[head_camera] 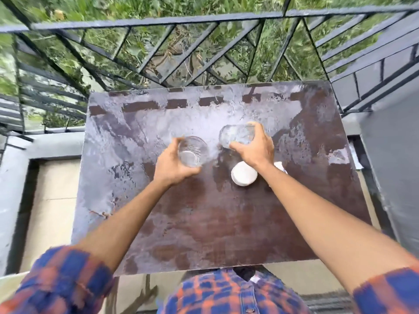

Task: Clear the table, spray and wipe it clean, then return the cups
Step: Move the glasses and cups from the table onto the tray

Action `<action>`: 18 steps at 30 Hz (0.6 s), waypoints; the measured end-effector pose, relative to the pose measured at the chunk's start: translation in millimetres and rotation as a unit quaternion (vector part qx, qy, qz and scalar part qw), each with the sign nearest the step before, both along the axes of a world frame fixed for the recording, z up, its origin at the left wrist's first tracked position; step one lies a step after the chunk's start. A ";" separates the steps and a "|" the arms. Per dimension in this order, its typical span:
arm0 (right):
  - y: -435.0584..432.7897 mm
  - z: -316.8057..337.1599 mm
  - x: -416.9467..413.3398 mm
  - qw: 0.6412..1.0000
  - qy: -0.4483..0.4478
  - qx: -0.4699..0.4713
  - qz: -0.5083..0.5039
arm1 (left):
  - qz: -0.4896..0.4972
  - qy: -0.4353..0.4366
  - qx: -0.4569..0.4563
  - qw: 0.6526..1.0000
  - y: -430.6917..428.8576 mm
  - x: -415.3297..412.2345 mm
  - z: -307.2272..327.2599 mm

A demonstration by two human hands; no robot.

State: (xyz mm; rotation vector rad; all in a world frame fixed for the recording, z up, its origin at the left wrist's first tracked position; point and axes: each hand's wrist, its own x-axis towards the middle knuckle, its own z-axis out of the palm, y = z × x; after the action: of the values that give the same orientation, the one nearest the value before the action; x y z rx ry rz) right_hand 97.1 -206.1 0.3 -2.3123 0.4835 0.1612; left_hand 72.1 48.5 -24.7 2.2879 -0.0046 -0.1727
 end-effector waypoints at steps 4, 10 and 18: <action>15.8 15.2 -17.7 0.997 -0.033 0.013 0.071 | 0.170 -0.010 -0.134 0.976 33.3 -52.8 26.6; 73.6 31.8 -59.9 0.959 -0.087 0.009 0.269 | 0.322 -0.022 -0.102 0.941 93.7 -171.8 34.1; 190.7 26.5 -133.1 0.849 -0.124 0.004 0.514 | 0.534 -0.019 -0.119 0.837 134.7 -338.6 10.8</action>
State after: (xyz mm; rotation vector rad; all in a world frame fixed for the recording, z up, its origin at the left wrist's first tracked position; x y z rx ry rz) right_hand -36.0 -15.5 26.9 -2.2948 -0.9258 0.3574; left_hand -266.5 183.1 -13.9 1.7358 1.1363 0.4354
